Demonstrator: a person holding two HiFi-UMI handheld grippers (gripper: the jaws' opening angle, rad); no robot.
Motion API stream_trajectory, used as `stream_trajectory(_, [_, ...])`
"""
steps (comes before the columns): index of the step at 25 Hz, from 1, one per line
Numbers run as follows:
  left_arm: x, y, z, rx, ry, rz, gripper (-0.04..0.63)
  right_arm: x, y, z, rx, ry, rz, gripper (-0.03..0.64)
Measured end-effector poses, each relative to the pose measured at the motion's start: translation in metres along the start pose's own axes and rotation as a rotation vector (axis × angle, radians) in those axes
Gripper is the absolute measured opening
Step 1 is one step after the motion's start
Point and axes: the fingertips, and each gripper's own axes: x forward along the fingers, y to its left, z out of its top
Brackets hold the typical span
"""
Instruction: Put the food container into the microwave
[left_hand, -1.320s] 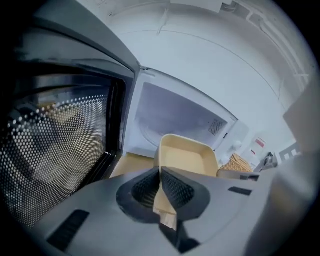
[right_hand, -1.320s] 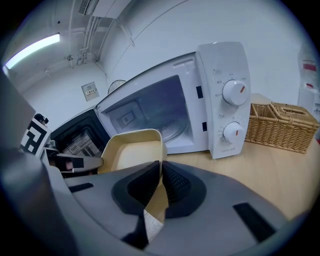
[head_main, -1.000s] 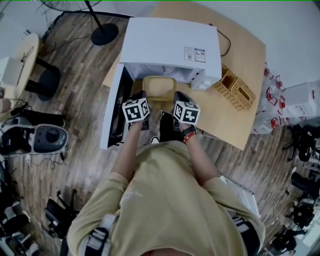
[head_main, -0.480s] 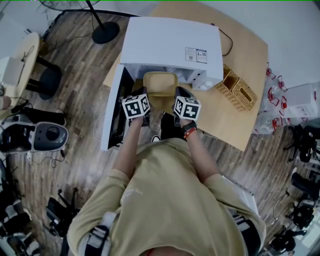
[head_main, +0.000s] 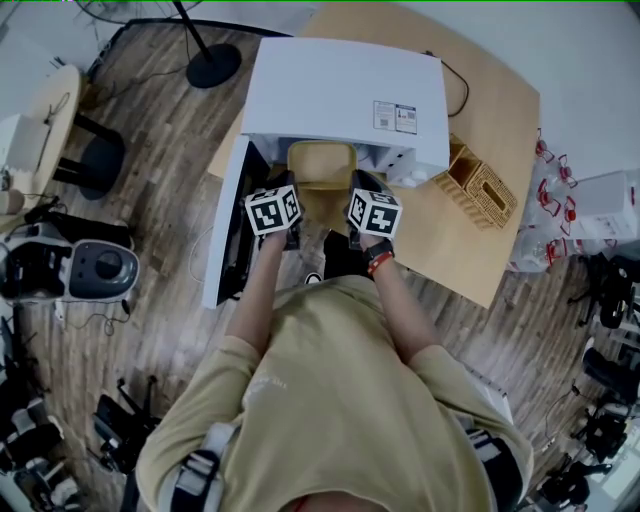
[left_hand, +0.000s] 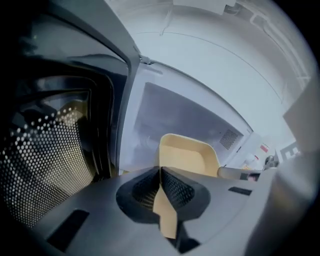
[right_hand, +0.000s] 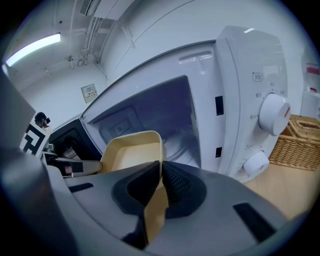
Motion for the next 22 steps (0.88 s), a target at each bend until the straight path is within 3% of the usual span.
stream_trajectory(22, [0.033,0.008,0.028,-0.009,-0.063,0.000,0.031,0.034,-0.005,0.024,-0.004,-0.063,-0.040,0.038])
